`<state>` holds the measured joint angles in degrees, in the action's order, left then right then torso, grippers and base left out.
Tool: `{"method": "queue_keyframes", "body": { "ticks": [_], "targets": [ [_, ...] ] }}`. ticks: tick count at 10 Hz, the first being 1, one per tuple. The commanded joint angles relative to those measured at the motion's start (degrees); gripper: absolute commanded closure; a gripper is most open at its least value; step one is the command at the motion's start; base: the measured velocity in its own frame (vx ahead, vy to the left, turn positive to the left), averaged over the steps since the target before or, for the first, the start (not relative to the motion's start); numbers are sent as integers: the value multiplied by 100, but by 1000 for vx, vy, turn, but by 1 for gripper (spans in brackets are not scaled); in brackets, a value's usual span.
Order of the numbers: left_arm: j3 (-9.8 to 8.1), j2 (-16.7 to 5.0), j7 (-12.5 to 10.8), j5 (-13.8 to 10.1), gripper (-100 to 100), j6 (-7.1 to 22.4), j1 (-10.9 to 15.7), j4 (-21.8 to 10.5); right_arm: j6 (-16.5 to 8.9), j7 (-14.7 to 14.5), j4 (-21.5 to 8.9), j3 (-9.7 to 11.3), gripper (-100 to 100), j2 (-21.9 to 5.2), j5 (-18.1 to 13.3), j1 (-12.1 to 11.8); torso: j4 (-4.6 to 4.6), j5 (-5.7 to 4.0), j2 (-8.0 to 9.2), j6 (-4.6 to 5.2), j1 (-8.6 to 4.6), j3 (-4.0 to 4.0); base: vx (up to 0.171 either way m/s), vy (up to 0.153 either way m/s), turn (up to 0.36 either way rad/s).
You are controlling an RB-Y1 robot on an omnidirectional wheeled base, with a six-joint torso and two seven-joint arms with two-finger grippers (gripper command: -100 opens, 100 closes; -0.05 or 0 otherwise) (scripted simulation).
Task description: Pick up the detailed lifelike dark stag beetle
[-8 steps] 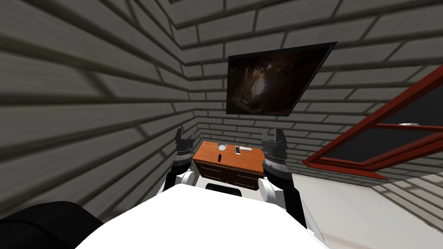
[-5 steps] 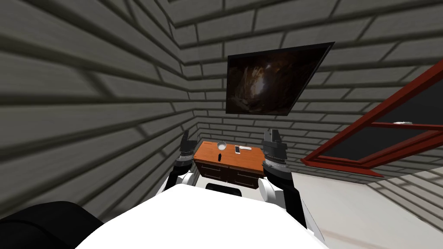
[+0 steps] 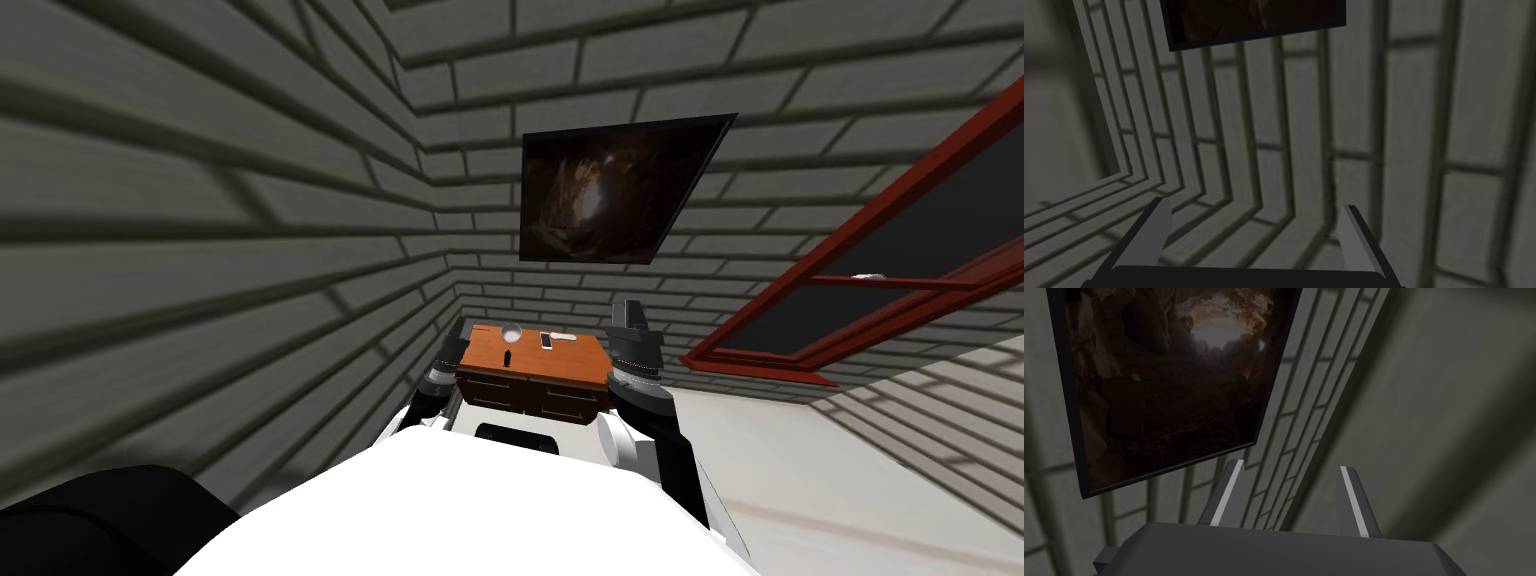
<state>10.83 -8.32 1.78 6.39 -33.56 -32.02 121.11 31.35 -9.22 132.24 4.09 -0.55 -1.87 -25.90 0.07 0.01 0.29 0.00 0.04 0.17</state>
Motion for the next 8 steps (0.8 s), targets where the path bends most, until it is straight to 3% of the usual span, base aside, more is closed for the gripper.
{"method": "queue_keyframes", "body": {
  "ticks": [1, 2, 5, 6, 7, 8],
  "targets": [
    [167, -127, 107, 286, -100, 16, -26, -272, 0, 0, 0, 0, 0, 0, 0, 0, 0, 0, 0, 0, 0, 0, -61, 9, -77],
    [167, -127, 107, 334, -100, 16, -26, -272, 0, 0, 0, 0, 0, 0, 0, 0, -1, 0, -3, 1, 1, -2, -49, 9, -40],
    [459, -369, 303, 842, -100, 117, -100, -685, 0, 0, 0, 0, 0, 0, 0, 0, -1, -1, -6, 0, -4, -4, -63, -7, -81],
    [459, -369, 303, 899, -100, 117, -100, -685, 0, 0, 0, 0, 0, 0, 0, 0, -2, -1, -4, 1, -5, -3, -62, -11, -59],
    [611, -494, 414, 1120, -100, 173, -136, -906, 0, 0, 0, 0, 0, 0, 0, 0, -1, -2, -4, -1, -6, -2, -75, -13, -116],
    [611, -494, 414, 1209, -100, 173, -136, -906, 0, 0, 0, 0, 0, 0, 0, 0, -1, -2, 0, 1, -6, 0, -60, -7, -75]
  ]
}}
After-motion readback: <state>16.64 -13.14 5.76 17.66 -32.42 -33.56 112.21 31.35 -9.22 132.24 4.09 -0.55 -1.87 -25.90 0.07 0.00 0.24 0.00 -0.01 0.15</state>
